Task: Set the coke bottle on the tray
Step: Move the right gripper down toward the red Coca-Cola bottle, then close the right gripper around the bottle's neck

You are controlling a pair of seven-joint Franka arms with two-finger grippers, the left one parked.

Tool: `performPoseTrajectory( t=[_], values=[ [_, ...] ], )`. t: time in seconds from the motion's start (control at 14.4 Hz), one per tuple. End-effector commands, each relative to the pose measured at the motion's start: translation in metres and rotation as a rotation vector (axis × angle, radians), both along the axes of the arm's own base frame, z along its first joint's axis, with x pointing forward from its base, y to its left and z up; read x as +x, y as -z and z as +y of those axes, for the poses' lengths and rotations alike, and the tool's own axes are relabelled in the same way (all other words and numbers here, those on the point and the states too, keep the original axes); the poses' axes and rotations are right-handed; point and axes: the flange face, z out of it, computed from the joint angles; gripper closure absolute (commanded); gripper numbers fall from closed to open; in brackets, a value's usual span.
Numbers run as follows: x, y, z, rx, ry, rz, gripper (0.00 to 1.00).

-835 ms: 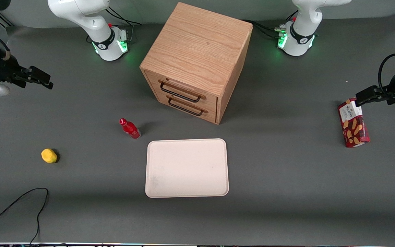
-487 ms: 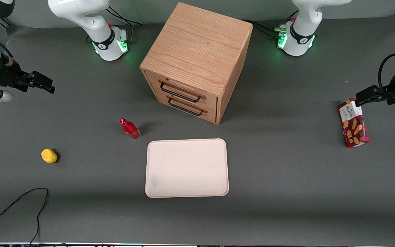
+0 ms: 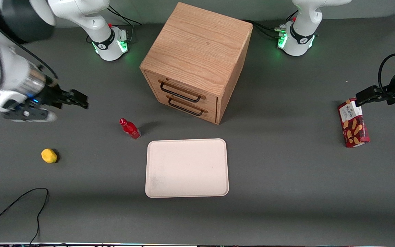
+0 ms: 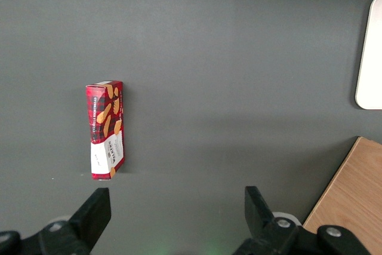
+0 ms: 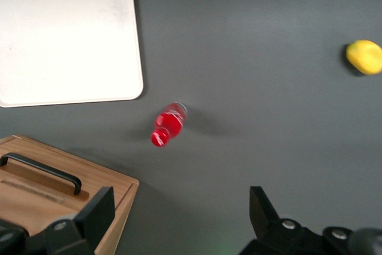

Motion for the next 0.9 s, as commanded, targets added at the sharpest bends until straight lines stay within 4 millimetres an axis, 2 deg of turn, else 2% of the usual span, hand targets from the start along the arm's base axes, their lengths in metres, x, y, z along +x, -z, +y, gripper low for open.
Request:
performPoseTrajectory(
  t=[0.0, 0.49, 0.7, 0.83],
  values=[
    [0.002, 0.047, 0.010, 0.020, 0.018, -0.012, 0.00],
    [-0.036, 0.171, 0.046, 0.013, -0.055, -0.054, 0.00],
    [-0.048, 0.203, 0.053, 0.014, -0.071, -0.064, 0.00],
    [-0.052, 0.216, 0.057, 0.012, -0.078, -0.047, 0.00]
  ],
)
